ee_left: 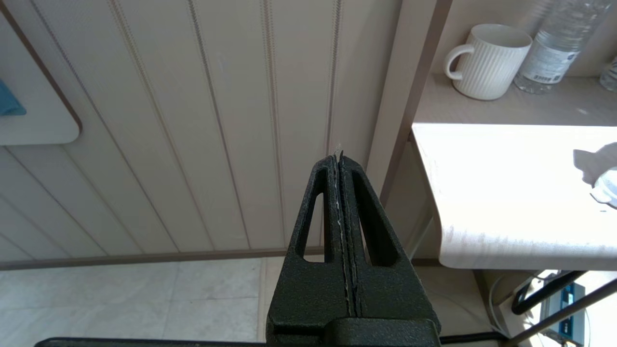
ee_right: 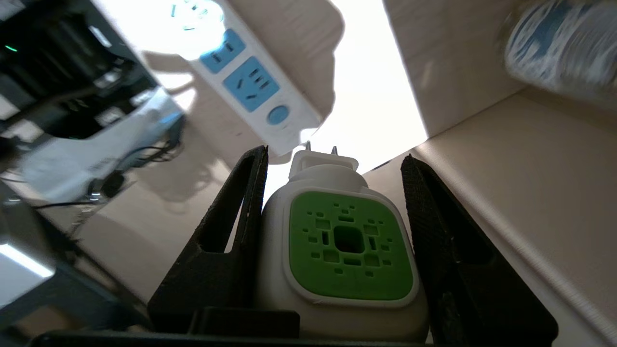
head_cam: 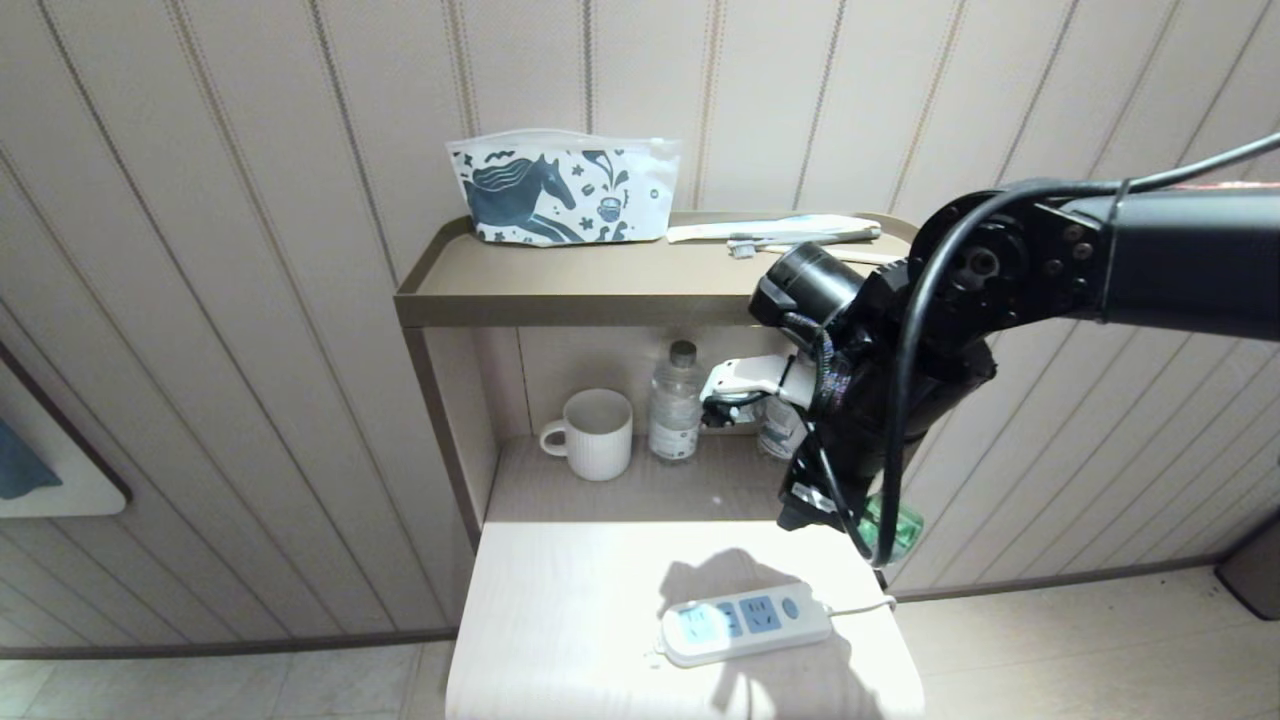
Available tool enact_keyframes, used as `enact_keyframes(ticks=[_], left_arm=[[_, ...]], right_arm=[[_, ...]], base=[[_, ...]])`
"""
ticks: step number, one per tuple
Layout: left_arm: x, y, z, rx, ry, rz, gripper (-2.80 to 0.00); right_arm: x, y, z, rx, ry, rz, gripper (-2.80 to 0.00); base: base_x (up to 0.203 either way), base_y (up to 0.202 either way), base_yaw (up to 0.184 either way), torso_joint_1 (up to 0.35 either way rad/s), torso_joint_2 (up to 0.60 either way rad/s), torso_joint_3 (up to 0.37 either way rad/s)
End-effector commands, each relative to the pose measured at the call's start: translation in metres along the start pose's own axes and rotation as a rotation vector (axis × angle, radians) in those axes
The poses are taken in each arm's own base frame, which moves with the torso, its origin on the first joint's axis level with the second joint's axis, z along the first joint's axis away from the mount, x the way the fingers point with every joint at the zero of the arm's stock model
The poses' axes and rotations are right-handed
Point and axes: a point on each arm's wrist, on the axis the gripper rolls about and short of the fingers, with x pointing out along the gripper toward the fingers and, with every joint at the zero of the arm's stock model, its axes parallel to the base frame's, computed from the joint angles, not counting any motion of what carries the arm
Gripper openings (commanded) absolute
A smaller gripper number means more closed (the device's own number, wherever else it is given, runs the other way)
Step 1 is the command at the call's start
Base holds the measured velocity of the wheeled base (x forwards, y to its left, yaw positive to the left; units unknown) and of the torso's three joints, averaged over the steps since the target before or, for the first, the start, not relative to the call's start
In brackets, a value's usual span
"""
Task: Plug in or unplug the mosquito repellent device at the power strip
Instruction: Insert the plug into the socket
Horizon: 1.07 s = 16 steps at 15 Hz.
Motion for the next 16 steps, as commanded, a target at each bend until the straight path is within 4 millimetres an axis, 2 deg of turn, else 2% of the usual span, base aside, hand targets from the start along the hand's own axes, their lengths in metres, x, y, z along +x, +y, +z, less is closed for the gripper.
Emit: enact_keyframes(ticks=[1, 6, 10, 16], left_arm=[[0.0, 0.0, 0.0, 0.0, 0.002, 0.0, -2.8], [0.0, 0.0, 0.0, 0.0, 0.002, 0.001, -2.8], [0.0, 0.0, 0.0, 0.0, 0.002, 0.001, -2.8], [0.0, 0.0, 0.0, 0.0, 0.002, 0.0, -2.8]], right_arm=[[0.012, 0.008, 0.01, -0.122, 0.031, -0.019, -2.8], [0.022, 0.013, 0.016, -0.417, 0.09, -0.052, -2.8], [0.045, 0.014, 0.021, -0.674, 0.133, -0.009, -2.8], [0.083, 0.044, 0.036, -0.759, 0.164, 0.066, -2.8]], base=[[0.0, 0.0, 0.0, 0.0, 0.0, 0.0], [0.0, 0.0, 0.0, 0.0, 0.0, 0.0], [0.0, 0.0, 0.0, 0.0, 0.0, 0.0], [0.0, 0.0, 0.0, 0.0, 0.0, 0.0]])
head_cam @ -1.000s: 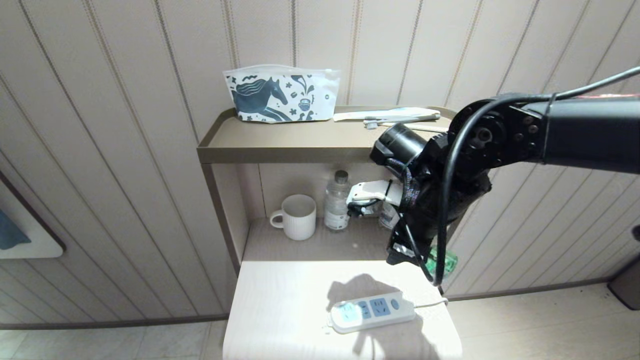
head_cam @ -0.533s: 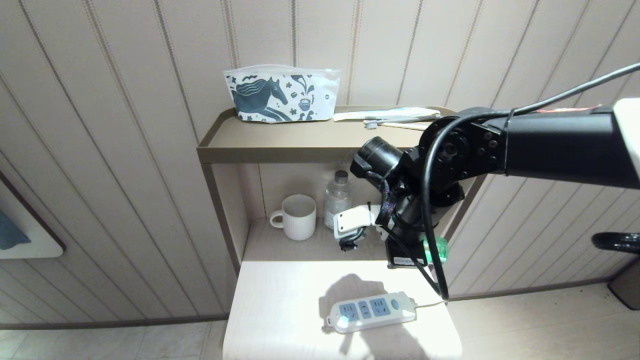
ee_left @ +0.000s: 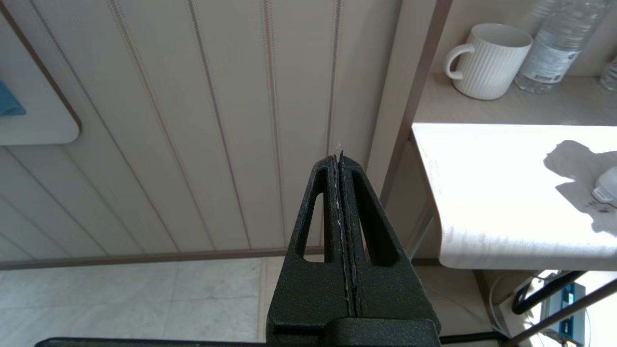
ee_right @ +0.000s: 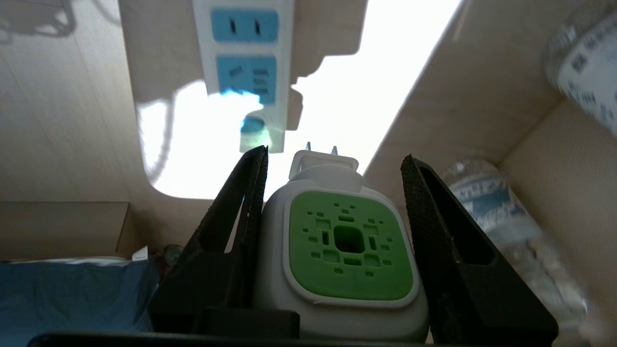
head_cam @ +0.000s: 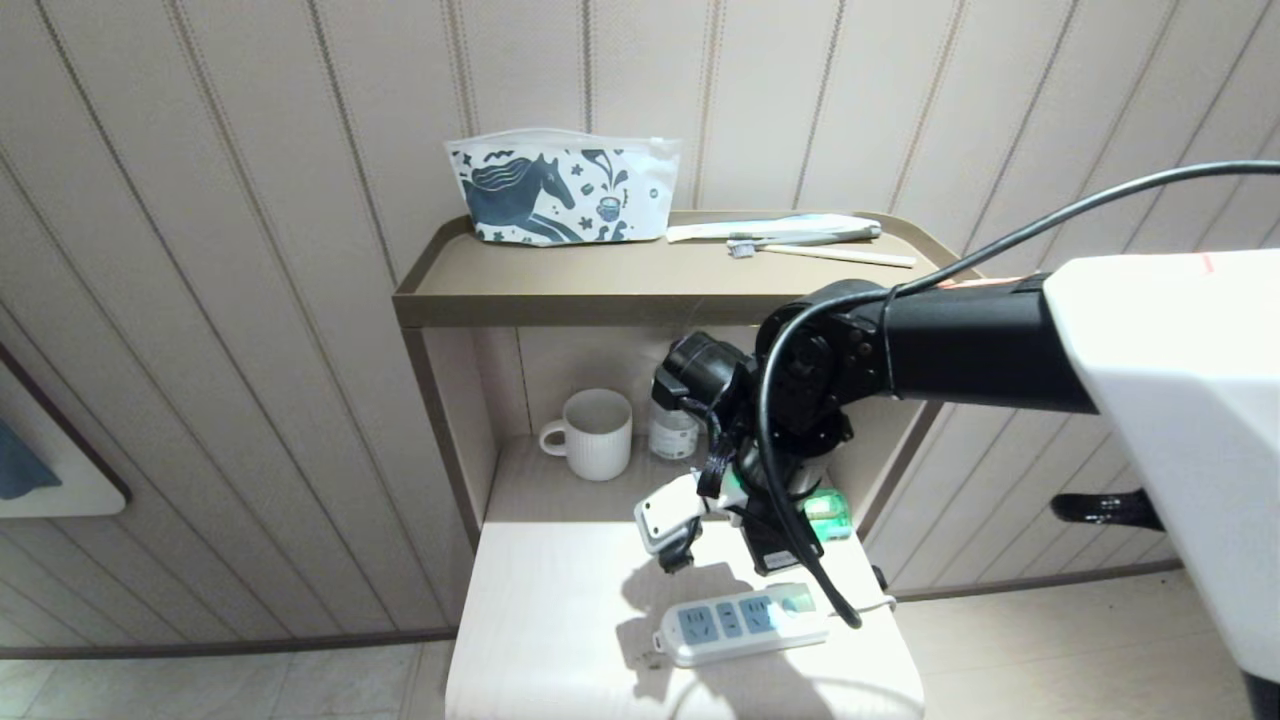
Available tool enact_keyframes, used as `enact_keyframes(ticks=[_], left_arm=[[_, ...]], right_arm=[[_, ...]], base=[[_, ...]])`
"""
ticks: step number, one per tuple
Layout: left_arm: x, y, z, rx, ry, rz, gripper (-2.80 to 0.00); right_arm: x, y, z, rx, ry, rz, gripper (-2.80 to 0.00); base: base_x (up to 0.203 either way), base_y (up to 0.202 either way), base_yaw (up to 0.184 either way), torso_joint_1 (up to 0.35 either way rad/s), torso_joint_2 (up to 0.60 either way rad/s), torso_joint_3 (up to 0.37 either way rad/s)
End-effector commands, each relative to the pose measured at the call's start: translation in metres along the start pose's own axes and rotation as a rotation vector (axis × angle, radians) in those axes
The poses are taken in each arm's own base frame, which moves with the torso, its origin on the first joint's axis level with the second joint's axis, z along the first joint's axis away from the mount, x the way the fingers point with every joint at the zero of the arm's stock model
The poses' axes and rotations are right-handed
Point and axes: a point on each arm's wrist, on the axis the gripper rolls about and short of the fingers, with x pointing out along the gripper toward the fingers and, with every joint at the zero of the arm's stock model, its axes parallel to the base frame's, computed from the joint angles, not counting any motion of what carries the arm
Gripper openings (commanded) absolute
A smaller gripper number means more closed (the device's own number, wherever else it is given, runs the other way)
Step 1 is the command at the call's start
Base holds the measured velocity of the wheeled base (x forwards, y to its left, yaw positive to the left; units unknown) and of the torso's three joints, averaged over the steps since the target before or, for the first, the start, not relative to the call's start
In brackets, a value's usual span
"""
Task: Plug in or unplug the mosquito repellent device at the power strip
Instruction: Insert the plug into the socket
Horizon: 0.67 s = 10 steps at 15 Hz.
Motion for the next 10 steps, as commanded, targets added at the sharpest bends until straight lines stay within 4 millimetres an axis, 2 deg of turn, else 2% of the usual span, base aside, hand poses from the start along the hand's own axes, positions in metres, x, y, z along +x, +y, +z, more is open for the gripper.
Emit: enact_keyframes(ticks=[1, 4, 10], left_arm=[[0.0, 0.0, 0.0, 0.0, 0.002, 0.0, -2.8], [0.0, 0.0, 0.0, 0.0, 0.002, 0.0, -2.8], [0.0, 0.0, 0.0, 0.0, 0.002, 0.0, -2.8]], right_arm=[[0.02, 0.005, 0.015, -0.037, 0.01, 0.047, -2.8], [0.033, 0.006, 0.02, -0.043, -0.009, 0.091, -2.8], [0.036, 0.012, 0.019, -0.067, -0.049, 0.15, -2.8]], base=[[0.0, 0.0, 0.0, 0.0, 0.0, 0.0], [0.0, 0.0, 0.0, 0.0, 0.0, 0.0], [0.0, 0.0, 0.0, 0.0, 0.0, 0.0]])
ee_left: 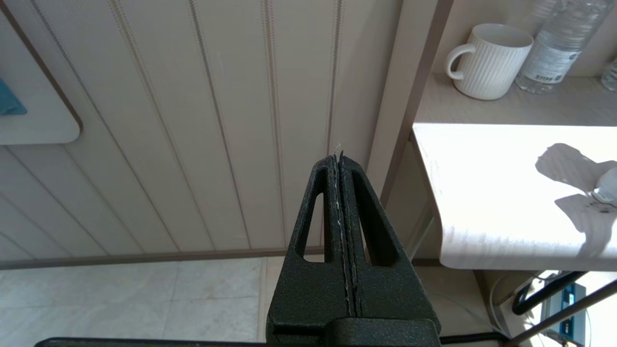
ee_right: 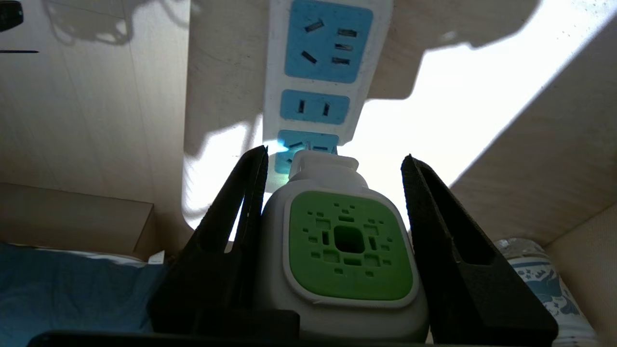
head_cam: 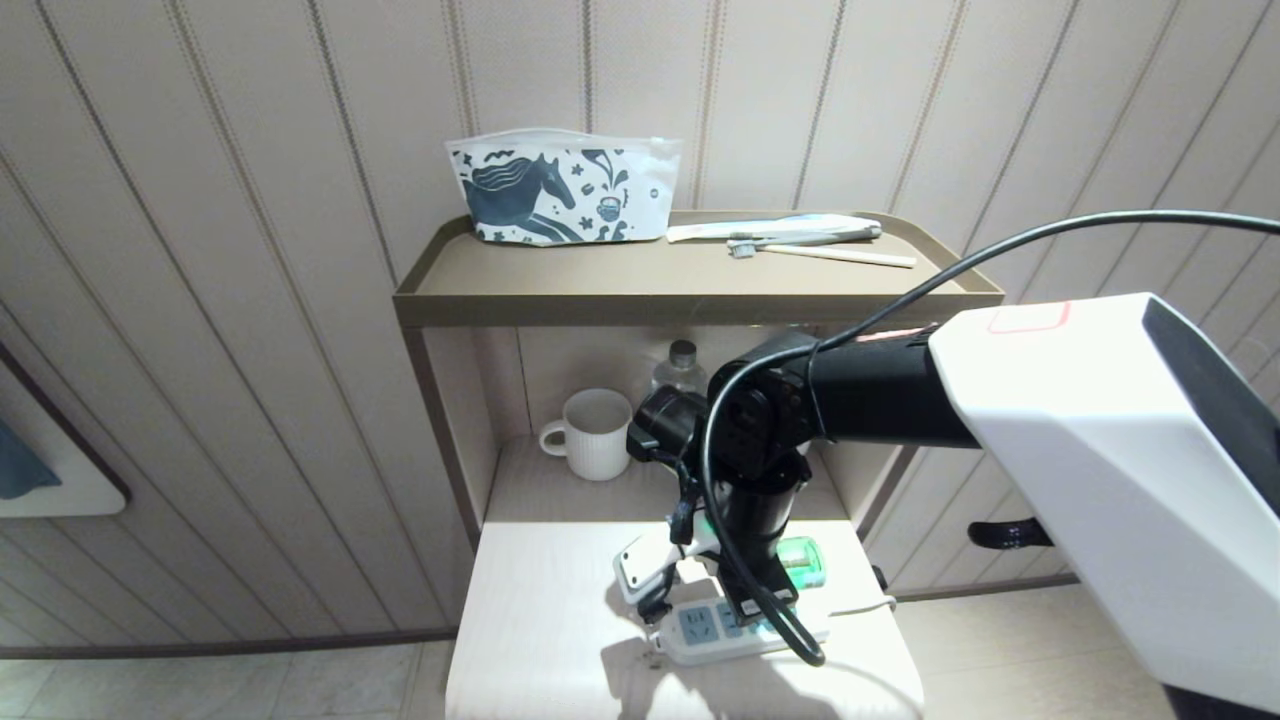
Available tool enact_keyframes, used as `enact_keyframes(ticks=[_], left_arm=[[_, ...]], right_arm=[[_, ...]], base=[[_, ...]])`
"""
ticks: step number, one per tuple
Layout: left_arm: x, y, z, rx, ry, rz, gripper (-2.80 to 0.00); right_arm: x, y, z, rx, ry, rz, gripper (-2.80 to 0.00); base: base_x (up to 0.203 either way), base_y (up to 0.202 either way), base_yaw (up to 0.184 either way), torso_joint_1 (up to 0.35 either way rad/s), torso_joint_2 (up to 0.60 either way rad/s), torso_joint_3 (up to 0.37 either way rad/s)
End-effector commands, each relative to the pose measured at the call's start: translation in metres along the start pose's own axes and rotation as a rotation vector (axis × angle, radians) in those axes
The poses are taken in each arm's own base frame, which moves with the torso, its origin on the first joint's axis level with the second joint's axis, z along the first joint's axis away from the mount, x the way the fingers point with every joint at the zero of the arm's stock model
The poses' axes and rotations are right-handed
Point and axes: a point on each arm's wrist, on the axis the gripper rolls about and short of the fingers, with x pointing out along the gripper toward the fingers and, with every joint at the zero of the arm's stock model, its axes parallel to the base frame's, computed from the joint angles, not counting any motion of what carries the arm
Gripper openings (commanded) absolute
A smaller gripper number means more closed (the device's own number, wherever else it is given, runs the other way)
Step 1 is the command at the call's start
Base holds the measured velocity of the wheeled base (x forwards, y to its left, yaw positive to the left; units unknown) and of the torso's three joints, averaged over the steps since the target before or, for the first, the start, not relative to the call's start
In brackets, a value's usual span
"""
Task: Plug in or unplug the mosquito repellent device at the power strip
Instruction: Insert the plug into the socket
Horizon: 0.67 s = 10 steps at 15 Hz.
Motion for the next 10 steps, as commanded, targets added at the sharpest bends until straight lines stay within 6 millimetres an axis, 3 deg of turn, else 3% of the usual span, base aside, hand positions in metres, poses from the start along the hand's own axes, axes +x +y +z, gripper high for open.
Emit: enact_keyframes(ticks=[1, 10], left_arm=[[0.0, 0.0, 0.0, 0.0, 0.002, 0.0, -2.8], [0.0, 0.0, 0.0, 0.0, 0.002, 0.0, -2.8]], right_arm=[[0.003, 0.002, 0.0, -0.013, 0.002, 0.02, -2.8], [0.017, 0.006, 0.008, -0.088, 0.007, 0.054, -2.8]], base=[[0.0, 0.0, 0.0, 0.0, 0.0, 0.0], [0.0, 0.0, 0.0, 0.0, 0.0, 0.0]])
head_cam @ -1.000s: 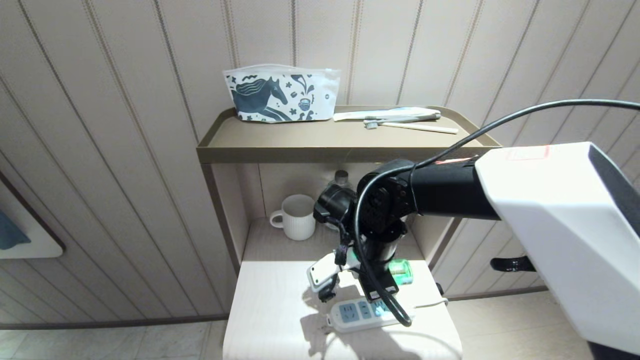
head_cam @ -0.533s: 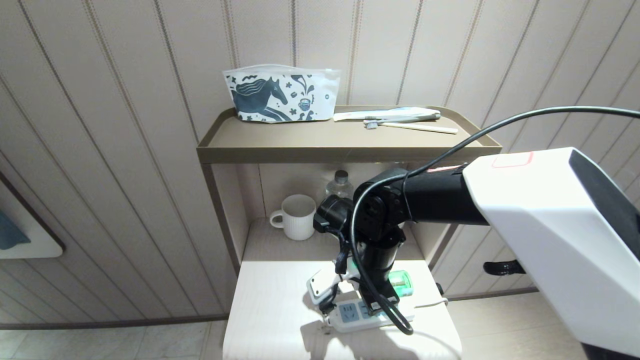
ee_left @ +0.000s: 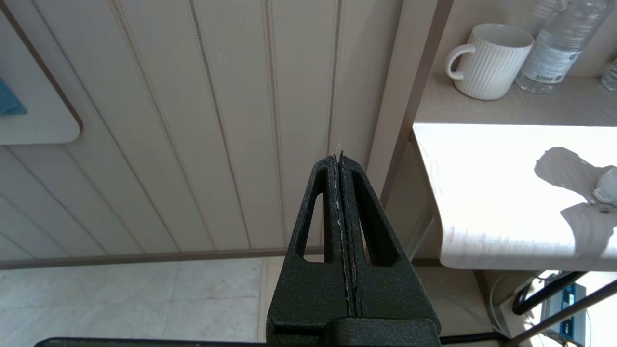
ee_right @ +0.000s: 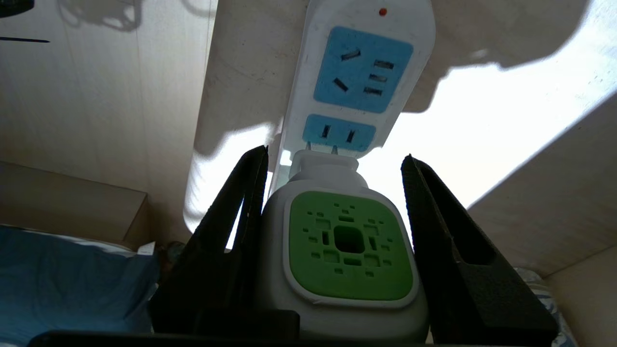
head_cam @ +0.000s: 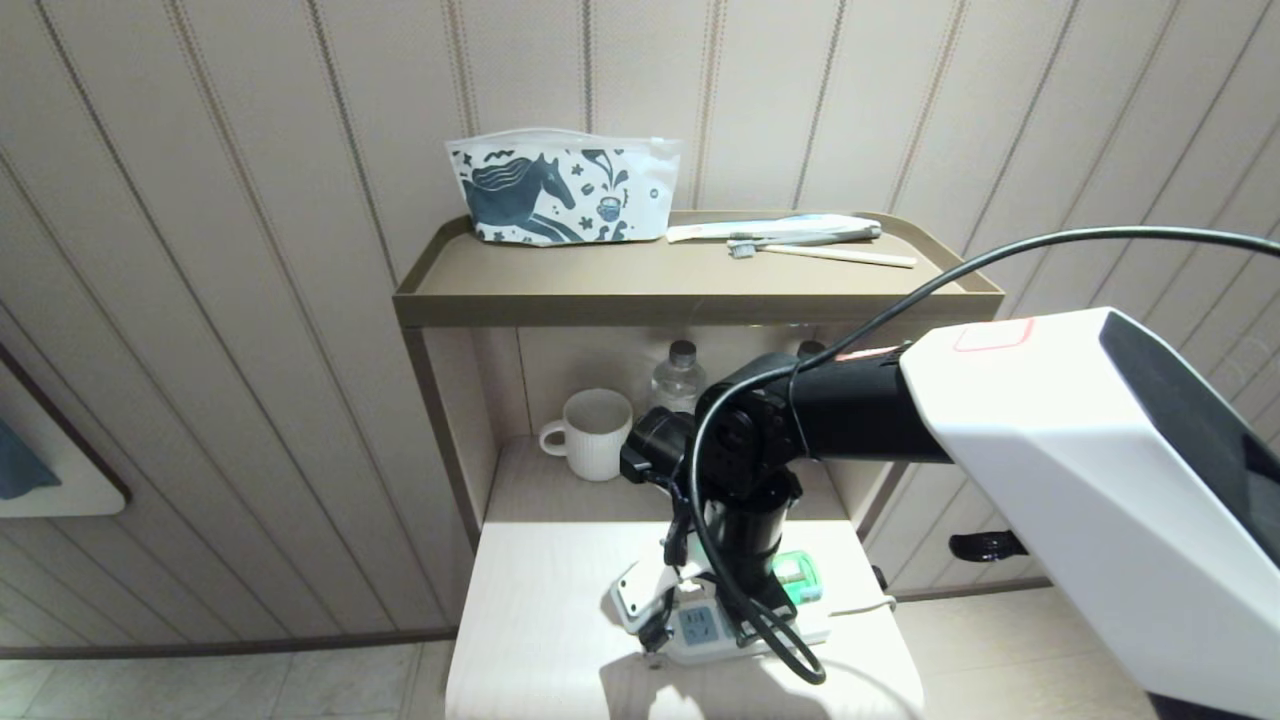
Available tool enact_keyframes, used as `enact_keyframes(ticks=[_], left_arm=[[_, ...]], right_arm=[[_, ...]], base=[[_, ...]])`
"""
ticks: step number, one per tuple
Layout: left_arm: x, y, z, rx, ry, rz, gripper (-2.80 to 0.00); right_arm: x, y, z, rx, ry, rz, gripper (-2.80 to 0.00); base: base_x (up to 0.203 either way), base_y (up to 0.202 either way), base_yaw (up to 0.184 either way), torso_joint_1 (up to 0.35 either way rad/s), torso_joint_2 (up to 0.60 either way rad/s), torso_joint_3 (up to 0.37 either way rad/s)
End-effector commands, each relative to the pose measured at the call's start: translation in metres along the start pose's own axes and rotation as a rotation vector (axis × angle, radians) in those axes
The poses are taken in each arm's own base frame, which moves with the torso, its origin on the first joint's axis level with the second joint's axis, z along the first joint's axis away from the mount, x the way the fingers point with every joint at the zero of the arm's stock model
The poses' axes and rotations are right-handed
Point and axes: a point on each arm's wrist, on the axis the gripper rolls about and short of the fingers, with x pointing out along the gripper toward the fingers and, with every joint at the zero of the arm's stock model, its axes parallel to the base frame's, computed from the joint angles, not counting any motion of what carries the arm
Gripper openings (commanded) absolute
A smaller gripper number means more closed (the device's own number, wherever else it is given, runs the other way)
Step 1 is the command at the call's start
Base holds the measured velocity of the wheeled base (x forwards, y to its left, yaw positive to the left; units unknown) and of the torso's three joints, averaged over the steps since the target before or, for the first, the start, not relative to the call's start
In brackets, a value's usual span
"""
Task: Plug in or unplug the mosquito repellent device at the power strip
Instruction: Insert the plug into the socket
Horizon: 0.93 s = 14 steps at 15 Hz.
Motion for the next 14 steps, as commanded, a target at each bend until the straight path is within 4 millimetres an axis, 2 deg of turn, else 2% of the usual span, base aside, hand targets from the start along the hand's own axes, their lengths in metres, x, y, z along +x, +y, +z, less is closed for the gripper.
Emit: enact_keyframes(ticks=[1, 14], left_arm=[[0.0001, 0.0, 0.0, 0.0, 0.002, 0.0, -2.8], [0.0001, 0.0, 0.0, 0.0, 0.002, 0.001, -2.8]], right_arm=[[0.0067, -0.0003, 0.0016, -0.02, 0.008, 0.018, -2.8], [0.0123, -0.0048, 0.0003, -0.025, 0.01, 0.019, -2.8]], base=[[0.0, 0.0, 0.0, 0.0, 0.0, 0.0], [0.0, 0.0, 0.0, 0.0, 0.0, 0.0]])
